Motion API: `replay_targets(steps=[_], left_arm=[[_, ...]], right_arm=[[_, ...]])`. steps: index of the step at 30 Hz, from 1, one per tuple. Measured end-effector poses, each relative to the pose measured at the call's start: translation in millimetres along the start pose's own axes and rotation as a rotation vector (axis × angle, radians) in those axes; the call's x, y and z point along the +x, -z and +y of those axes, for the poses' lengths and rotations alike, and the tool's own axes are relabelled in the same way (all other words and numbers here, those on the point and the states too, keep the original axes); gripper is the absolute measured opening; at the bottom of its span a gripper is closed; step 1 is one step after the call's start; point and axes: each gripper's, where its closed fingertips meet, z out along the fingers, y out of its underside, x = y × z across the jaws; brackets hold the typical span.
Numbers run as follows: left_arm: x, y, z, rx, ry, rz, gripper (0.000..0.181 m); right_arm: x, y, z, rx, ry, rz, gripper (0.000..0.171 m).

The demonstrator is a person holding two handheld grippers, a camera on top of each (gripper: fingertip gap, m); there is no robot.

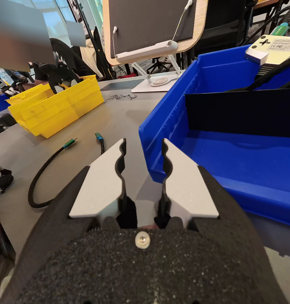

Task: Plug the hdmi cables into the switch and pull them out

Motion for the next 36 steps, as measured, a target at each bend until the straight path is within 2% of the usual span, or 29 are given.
replay_targets(steps=[4, 8, 10, 13, 15, 24, 29, 34, 36], left_arm=[[-16, -5, -2, -0.032, -0.068, -0.097, 0.079], [-20, -16, 5, -0.088, -0.014, -0.081, 0.097], [-13, -19, 5, -0.077, -0.003, -0.008, 0.090], [-14, -20, 4, -0.076, -0.024, -0.007, 0.092], [-12, -19, 1, -0.062, -0.066, -0.005, 0.078], [-15, -12, 13, -0.189, 0.016, -0.062, 0.075], [-25, 24, 14, -0.195, 0.064, -0.242, 0.075], [-33, 93, 14, -0.157, 0.173, -0.522, 0.075], [-35, 125, 1, -0.056, 0.258, -0.629, 0.075]], right_arm=[[2, 2, -3, 0.022, -0.028, -0.010, 0.042], [0, 4, -2, 0.022, -0.038, -0.031, 0.042], [-2, 4, -2, 0.018, -0.034, -0.038, 0.042], [-3, 3, -1, 0.011, -0.034, -0.050, 0.042], [-3, 3, -2, 0.016, -0.037, -0.053, 0.042], [-6, 9, -3, 0.036, -0.031, -0.055, 0.042], [-10, 12, -8, 0.047, -0.011, -0.056, 0.042], [-25, 11, -27, 0.070, 0.051, -0.092, 0.042], [-31, 9, -37, 0.090, 0.063, -0.113, 0.042]])
